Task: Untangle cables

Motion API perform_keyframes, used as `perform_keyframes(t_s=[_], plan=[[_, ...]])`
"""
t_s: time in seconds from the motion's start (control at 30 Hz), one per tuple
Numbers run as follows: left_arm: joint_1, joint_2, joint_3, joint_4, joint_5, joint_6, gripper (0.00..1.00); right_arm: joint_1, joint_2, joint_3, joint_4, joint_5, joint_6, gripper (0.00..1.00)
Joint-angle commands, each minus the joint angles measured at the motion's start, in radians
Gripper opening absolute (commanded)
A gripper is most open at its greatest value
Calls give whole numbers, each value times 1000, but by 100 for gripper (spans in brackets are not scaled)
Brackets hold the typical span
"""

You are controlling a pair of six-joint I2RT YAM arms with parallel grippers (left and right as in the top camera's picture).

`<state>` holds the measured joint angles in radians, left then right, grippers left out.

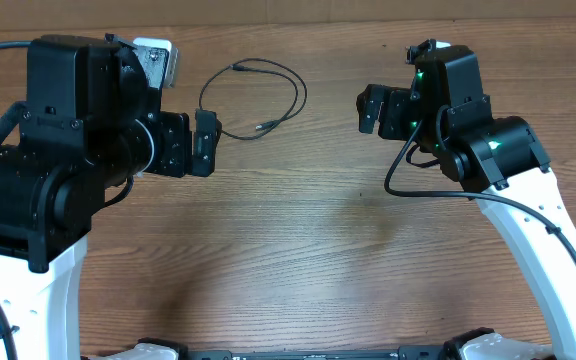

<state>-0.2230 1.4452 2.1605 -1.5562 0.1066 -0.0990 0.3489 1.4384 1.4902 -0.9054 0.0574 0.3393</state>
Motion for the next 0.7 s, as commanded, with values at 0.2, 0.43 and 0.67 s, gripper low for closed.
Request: perform_keyframes(t_s=[0.2, 0.43, 0.67], plan=[[-6, 3, 4, -4, -21, -6, 100, 2, 0, 3, 5, 12, -4, 100], [-6, -33, 4, -3, -21, -6, 100, 2, 0, 3, 5, 12, -4, 100], [-6, -102, 4, 1, -12, -14, 100, 2, 0, 3, 5, 12, -4, 100]])
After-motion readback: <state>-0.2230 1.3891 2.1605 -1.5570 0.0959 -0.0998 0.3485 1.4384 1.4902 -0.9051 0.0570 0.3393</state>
